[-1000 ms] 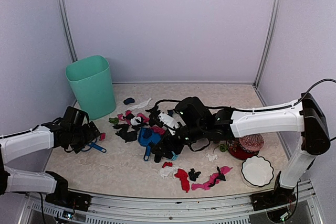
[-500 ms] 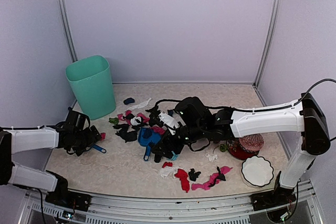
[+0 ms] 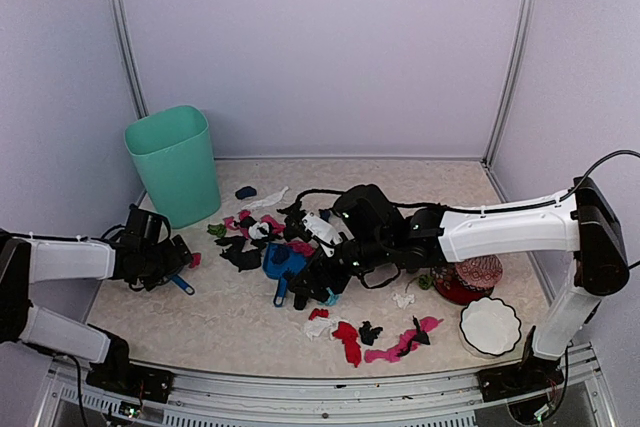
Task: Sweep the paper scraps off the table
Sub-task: Move the broom to the center of the board.
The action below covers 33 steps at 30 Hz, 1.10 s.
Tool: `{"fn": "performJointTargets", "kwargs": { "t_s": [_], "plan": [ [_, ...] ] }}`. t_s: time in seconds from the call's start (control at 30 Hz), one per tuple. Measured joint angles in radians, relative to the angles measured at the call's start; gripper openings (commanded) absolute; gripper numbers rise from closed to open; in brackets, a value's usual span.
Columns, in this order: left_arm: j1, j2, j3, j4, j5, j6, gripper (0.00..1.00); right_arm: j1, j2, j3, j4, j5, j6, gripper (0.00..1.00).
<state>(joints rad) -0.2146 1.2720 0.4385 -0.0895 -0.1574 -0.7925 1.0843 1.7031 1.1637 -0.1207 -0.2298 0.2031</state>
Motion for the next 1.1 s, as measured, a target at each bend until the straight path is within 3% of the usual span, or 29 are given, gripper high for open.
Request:
{"fn": "performJointTargets", "kwargs": {
  "t_s": [0.2,0.4,1.1],
  "plan": [
    [-0.015,0.007,0.0,0.009,0.006,0.027,0.99,0.0,0.0,0.0,0.0,0.002,0.0,0.79],
    [-0.111,0.01,0.0,0.014,0.011,0.03,0.99,0.0,0.0,0.0,0.0,0.002,0.0,0.8],
    [-0.576,0.055,0.023,0.054,-0.048,-0.2,0.99,0.026,-0.002,-0.074,0.009,0.009,0.027,0.77]
  ]
}}
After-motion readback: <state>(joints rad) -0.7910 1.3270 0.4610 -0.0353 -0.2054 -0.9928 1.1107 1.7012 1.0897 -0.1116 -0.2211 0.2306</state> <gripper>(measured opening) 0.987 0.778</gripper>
